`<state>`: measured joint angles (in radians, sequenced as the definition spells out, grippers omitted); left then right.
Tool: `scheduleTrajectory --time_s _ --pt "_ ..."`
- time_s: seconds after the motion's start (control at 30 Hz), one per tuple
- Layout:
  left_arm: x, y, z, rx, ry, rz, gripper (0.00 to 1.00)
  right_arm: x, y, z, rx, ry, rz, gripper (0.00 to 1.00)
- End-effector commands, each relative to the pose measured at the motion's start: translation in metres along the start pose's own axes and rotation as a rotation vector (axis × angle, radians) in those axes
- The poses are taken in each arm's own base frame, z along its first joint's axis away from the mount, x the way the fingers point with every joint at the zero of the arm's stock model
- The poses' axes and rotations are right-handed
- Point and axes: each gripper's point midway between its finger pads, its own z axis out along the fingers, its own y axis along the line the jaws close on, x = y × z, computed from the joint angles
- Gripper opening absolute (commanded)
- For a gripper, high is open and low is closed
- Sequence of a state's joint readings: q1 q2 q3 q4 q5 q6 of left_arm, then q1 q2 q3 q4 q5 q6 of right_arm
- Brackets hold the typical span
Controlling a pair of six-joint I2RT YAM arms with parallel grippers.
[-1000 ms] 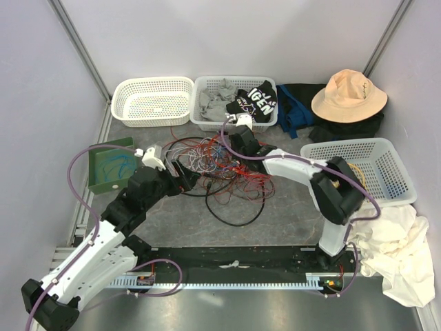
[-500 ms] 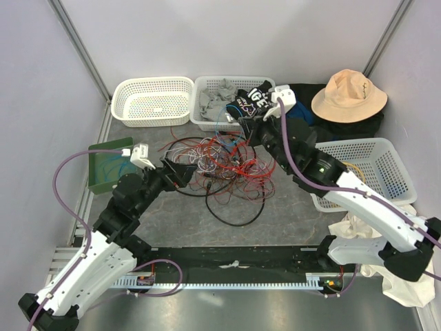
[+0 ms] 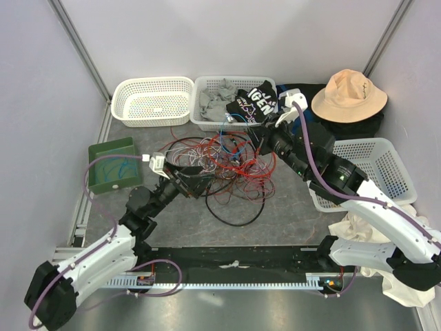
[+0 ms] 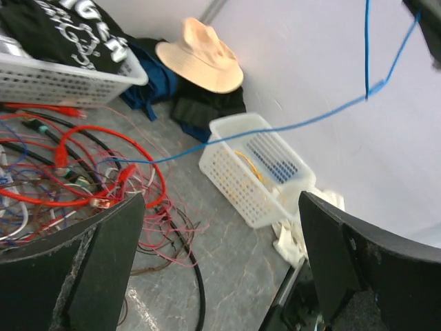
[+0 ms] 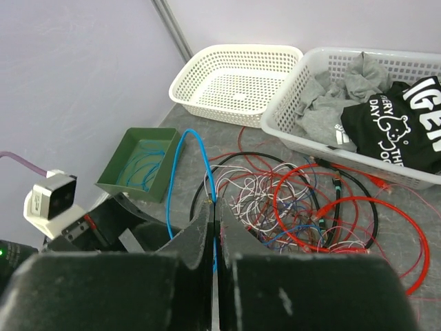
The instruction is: Untangle the cables
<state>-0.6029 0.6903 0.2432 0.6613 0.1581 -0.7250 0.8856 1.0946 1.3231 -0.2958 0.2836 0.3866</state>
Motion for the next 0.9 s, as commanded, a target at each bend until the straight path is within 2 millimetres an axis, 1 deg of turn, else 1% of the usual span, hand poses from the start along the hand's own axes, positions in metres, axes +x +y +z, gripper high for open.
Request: scheduleTrajectory --time_s 0.0,0.07,0.1,0.13,0.2,0.23,0.37,0.4,0.43,0.47,0.5,0.53,0.6,0.63,0.7,0.77,0.87 --pt "-0.024 -0.06 0.001 0.272 -0.136 0.206 1.0 -0.028 0.016 -0.011 -0.053 -0.035 0.05 0.0" --pt "-0.016 -0.061 0.003 0.265 -0.129 0.223 1.0 -0.028 0.021 -0.01 -0.068 -0.024 0.063 0.0" --pt "-0.015 -0.061 0.005 0.26 -0.133 0.261 1.0 -0.033 0.028 -0.011 -0.097 -0.025 0.072 0.0" --pt "-0.009 -0.06 0.009 0.248 -0.125 0.272 1.0 -0.031 0.031 -0.009 -0.111 -0.013 0.082 0.0" --pt "-0.006 -0.059 0.016 0.237 -0.123 0.321 1.0 -0.036 0.04 -0.011 -0.147 -0.01 0.095 0.0" --pt "0.0 -0.054 0.024 0.222 -0.105 0.331 1.0 -0.036 0.043 -0.01 -0.158 -0.005 0.105 0.0" --pt "0.01 -0.037 0.04 0.177 -0.111 0.366 1.0 -0.04 0.051 -0.012 -0.187 0.008 0.115 0.0" --pt "0.01 -0.034 0.043 0.166 -0.119 0.378 1.0 -0.044 0.053 -0.014 -0.193 0.002 0.115 0.0" --pt "0.006 -0.035 0.046 0.166 -0.143 0.384 1.0 -0.043 0.053 -0.015 -0.193 0.009 0.115 0.0" --pt "0.008 -0.032 0.052 0.165 -0.145 0.39 1.0 -0.043 0.052 -0.015 -0.192 0.011 0.113 0.0" --pt "0.006 -0.032 0.056 0.162 -0.156 0.402 1.0 -0.046 0.053 -0.017 -0.196 0.007 0.114 0.0" --pt "0.003 -0.035 0.063 0.165 -0.17 0.405 1.0 -0.045 0.052 -0.017 -0.19 0.012 0.113 0.0" --pt "0.003 -0.034 0.071 0.171 -0.185 0.415 0.99 -0.047 0.052 -0.018 -0.187 0.011 0.11 0.0" --pt "-0.002 -0.037 0.075 0.176 -0.202 0.416 0.98 -0.045 0.051 -0.018 -0.183 0.019 0.107 0.0" --pt "-0.003 -0.039 0.077 0.183 -0.209 0.416 0.97 -0.046 0.049 -0.019 -0.176 0.017 0.102 0.0" --pt "-0.005 -0.044 0.078 0.198 -0.211 0.417 0.92 -0.046 0.048 -0.02 -0.171 0.016 0.099 0.0" --pt "-0.009 -0.05 0.074 0.218 -0.224 0.409 0.86 -0.042 0.043 -0.019 -0.151 0.019 0.089 0.0"
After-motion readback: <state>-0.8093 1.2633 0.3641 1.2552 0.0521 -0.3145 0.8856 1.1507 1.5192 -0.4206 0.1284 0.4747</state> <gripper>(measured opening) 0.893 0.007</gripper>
